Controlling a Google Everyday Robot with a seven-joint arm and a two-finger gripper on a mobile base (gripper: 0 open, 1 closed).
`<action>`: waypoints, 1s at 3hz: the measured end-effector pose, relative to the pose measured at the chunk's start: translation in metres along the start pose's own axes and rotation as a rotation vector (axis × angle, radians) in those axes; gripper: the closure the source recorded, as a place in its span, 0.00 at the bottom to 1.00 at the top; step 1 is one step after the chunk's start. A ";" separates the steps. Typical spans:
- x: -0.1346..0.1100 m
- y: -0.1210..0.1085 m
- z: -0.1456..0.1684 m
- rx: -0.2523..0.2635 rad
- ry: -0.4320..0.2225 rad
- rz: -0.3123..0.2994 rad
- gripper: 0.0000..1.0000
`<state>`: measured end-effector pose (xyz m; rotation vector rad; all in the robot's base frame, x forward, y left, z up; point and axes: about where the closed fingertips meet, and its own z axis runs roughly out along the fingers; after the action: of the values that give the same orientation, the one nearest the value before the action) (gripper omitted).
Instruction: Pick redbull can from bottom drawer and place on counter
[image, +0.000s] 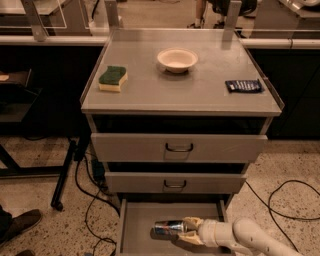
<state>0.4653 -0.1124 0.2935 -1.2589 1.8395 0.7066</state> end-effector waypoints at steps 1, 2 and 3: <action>-0.029 -0.008 -0.038 0.083 -0.024 -0.026 1.00; -0.059 -0.018 -0.090 0.186 -0.026 -0.073 1.00; -0.063 -0.018 -0.089 0.178 -0.036 -0.078 1.00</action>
Offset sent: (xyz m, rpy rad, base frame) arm 0.0032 -0.0797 0.1547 -0.0709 -0.2554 -0.1833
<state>0.4691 -0.1571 0.3943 -1.1875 1.7721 0.5082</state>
